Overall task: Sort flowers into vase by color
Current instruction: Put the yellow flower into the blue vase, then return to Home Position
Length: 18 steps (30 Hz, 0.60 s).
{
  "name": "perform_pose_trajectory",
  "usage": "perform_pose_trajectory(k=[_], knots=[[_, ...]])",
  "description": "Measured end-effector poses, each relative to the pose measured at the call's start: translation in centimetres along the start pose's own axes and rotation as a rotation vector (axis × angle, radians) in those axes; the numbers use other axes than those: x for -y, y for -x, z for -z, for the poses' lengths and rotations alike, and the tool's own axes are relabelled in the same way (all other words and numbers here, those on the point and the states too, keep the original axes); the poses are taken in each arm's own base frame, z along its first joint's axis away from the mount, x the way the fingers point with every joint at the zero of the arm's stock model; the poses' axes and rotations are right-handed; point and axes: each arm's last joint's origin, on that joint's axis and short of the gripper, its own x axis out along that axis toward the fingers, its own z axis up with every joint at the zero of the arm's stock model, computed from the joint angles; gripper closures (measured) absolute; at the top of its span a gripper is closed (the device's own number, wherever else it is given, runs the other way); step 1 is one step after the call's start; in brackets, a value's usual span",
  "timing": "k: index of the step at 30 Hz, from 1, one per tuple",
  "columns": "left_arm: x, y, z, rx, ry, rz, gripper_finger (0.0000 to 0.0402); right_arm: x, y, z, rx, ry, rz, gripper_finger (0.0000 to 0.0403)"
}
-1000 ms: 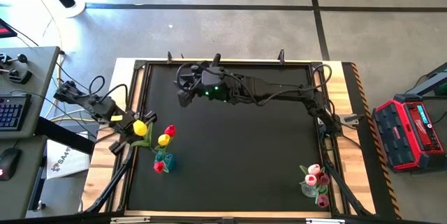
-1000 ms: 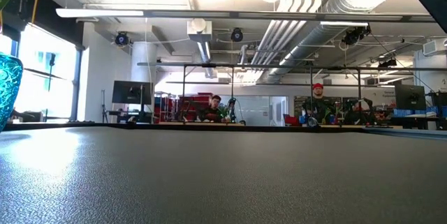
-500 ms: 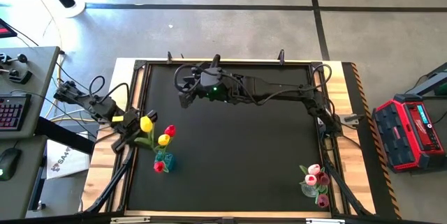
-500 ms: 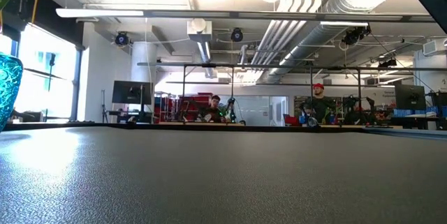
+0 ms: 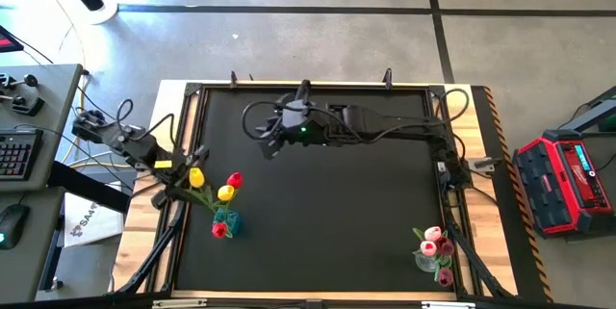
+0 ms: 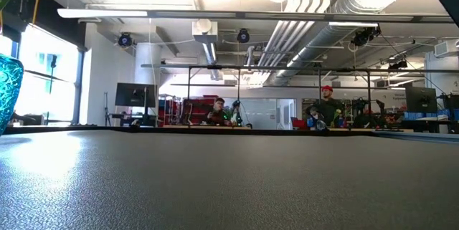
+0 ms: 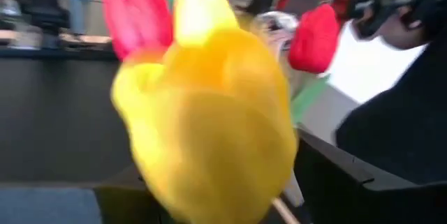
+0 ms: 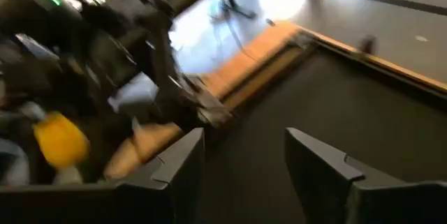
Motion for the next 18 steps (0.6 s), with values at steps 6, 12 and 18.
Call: perform_pose_trajectory(k=[6, 12, 18], knots=[[0.2, 1.9, -2.2, 0.03, -0.07, -0.172, 0.0186, -0.2, 3.7, 0.2, -0.038, 0.066, 0.12, 0.0247], [0.2, 4.3, -4.8, 0.146, -0.065, -0.431, 0.0202, -0.6, 7.4, 0.9, -0.081, 0.15, 0.204, 0.03], [0.4, 5.1, -5.5, 0.154, -0.09, -0.463, 0.0237, -1.5, 9.5, 1.9, -0.052, 0.178, 0.275, 0.0369]])
